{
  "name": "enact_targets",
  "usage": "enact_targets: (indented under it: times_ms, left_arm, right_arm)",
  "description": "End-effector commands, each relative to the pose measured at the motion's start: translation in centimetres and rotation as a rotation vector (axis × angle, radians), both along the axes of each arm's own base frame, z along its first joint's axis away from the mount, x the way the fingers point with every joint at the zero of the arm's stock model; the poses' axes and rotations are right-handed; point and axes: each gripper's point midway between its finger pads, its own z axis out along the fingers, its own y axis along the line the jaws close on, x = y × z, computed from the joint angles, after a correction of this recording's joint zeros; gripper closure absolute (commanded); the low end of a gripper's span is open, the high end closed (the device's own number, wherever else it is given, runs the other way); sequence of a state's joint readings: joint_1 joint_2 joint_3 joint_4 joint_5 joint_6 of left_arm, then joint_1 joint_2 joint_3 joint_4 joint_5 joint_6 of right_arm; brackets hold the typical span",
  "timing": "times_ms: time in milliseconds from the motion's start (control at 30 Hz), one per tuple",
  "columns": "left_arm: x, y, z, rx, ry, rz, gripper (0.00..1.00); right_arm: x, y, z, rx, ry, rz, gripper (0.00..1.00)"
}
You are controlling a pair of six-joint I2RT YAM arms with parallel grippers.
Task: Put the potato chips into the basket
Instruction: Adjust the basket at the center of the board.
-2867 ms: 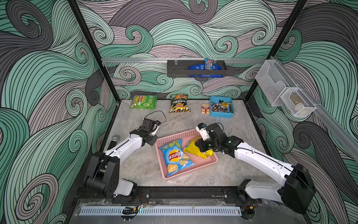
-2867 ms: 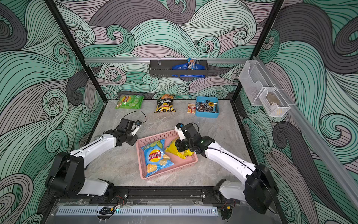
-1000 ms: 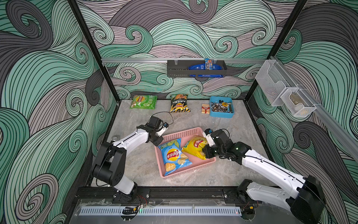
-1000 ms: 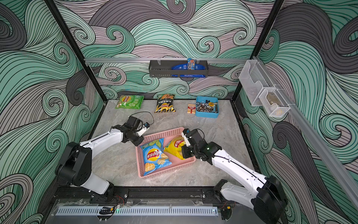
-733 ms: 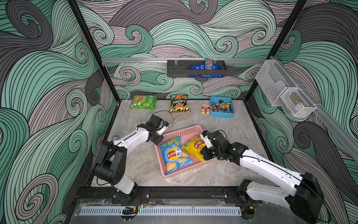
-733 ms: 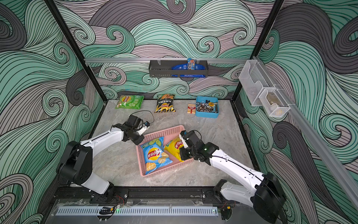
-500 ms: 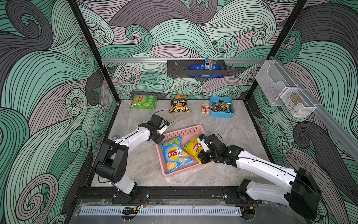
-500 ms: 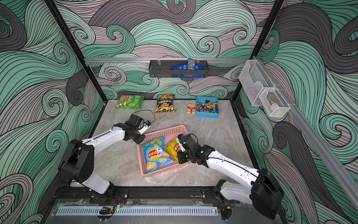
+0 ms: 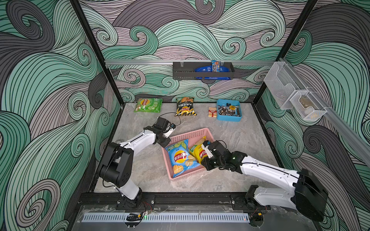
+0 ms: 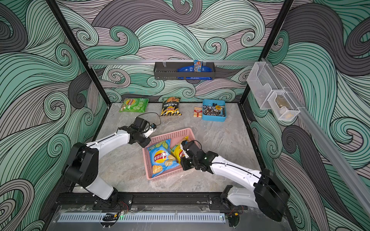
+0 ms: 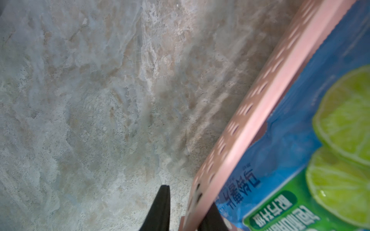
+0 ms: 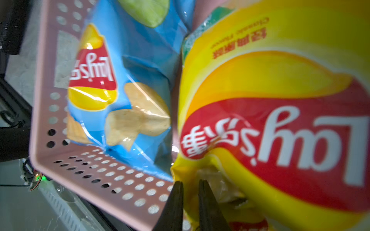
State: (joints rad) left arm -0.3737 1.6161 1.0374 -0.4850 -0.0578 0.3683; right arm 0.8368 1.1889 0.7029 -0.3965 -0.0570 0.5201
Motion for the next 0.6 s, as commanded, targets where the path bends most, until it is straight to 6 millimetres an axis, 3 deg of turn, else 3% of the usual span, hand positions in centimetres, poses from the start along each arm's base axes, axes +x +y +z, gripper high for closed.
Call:
enact_targets:
  times_ms: [0,100,200,367,567]
  left_arm:
    - [4.8,-0.7,3.9,-0.054,-0.215,0.060,1.00]
    - [4.6,-0.7,3.9,-0.042,-0.214,0.048,1.00]
    - [4.6,-0.6,4.0,-0.034,-0.216,0.039,1.00]
    - [4.5,-0.6,3.8,-0.026,-0.213,0.026,1.00]
    - [4.4,-0.5,3.4,-0.016,-0.209,0.022,1.00]
  right_arm:
    - [0.6,1.1,5.0,0.088,-0.075,0.027,0.71]
    - [1.4,1.0,6.6,0.090,-0.099,0.033,0.63]
    - [2.9,0.3,6.4,0.052,-0.108,0.011,0.53]
    - [5.9,-0.8,6.3,-0.058,-0.156,-0.014,0.51]
    - [8.7,-2.4,4.4,-0.199,-0.157,-0.028,0.50]
